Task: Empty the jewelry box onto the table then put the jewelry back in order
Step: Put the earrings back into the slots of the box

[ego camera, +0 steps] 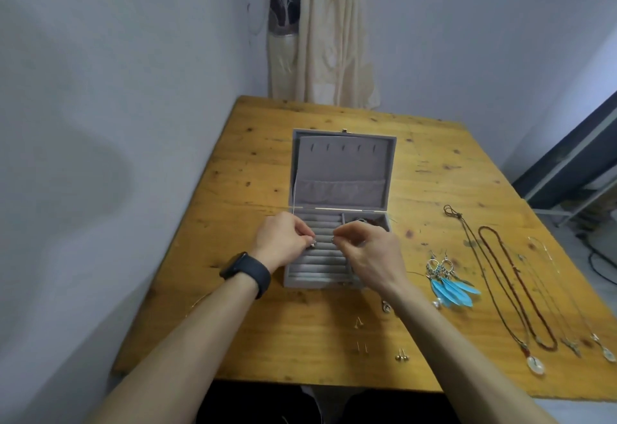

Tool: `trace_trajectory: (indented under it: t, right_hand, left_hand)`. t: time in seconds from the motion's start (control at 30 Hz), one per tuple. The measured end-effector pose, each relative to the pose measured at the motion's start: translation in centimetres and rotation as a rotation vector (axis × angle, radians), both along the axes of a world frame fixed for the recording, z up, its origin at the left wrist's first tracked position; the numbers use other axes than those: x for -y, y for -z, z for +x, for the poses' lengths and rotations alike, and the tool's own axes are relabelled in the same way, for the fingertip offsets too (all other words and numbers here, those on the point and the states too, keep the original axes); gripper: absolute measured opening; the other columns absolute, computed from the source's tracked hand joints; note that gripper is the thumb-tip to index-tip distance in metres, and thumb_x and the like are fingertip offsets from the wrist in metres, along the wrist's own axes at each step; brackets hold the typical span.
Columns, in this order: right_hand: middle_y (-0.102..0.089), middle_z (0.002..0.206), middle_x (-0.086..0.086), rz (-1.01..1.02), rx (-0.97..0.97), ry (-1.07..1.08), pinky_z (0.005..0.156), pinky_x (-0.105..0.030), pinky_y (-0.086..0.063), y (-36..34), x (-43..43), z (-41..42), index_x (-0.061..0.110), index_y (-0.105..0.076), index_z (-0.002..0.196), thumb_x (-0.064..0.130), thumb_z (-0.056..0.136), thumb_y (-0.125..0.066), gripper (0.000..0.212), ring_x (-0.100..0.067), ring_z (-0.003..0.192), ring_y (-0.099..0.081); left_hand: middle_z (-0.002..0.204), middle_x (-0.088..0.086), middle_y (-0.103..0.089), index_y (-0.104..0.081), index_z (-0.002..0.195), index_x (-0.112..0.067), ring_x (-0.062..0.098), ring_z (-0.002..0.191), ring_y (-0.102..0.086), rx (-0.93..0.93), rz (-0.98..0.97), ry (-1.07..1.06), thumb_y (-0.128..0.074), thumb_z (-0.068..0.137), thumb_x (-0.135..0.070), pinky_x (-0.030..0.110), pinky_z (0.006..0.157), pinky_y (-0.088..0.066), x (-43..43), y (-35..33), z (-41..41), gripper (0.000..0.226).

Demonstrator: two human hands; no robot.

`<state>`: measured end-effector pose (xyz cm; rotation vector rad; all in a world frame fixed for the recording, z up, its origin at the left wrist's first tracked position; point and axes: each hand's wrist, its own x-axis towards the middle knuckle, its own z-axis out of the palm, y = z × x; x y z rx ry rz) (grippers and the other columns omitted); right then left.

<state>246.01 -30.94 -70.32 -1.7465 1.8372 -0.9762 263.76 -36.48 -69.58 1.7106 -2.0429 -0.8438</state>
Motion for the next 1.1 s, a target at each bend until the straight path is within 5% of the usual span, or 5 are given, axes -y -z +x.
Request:
trace_trajectory:
  t: [0.13, 0.37, 1.1]
  right_hand:
    - [-0.069, 0.098, 0.016, 0.043, -0.117, 0.013, 0.084, -0.029, -0.051, 0.6, 1.0, 0.0, 0.031, -0.078, 0.099, 0.039, 0.091, -0.069, 0.015, -0.007, 0.097, -0.056]
    - [-0.061, 0.124, 0.01, 0.174, -0.275, -0.009, 0.096, -0.041, -0.037, -0.4, 2.7, 0.9, 0.036, -0.077, 0.102, 0.047, 0.092, -0.065, 0.02, -0.018, 0.12, -0.038]
    - [-0.072, 0.107, 0.008, 0.23, -0.411, -0.026, 0.094, -0.046, -0.034, -0.9, 4.7, 1.7, 0.037, -0.077, 0.098, 0.051, 0.088, -0.068, 0.02, -0.024, 0.121, -0.044]
  left_hand:
    - [0.089, -0.01, -0.072, -0.078, 0.084, -0.028, 0.008, 0.089, -0.065, 0.051, 0.015, 0.004, -0.074, 0.087, -0.03, 0.027, 0.079, -0.056, 0.7, 0.0, -0.3, 0.005]
    - [0.092, -0.007, -0.075, -0.08, 0.089, -0.028, 0.011, 0.087, -0.067, 0.124, -0.042, 0.019, -0.07, 0.089, -0.03, 0.032, 0.079, -0.059, 1.4, 0.0, -0.7, 0.01]
    - [0.096, -0.01, -0.072, -0.074, 0.099, -0.033, 0.009, 0.086, -0.066, 0.168, -0.197, 0.001, -0.068, 0.091, -0.042, 0.033, 0.071, -0.06, 0.6, 0.8, -0.4, 0.014]
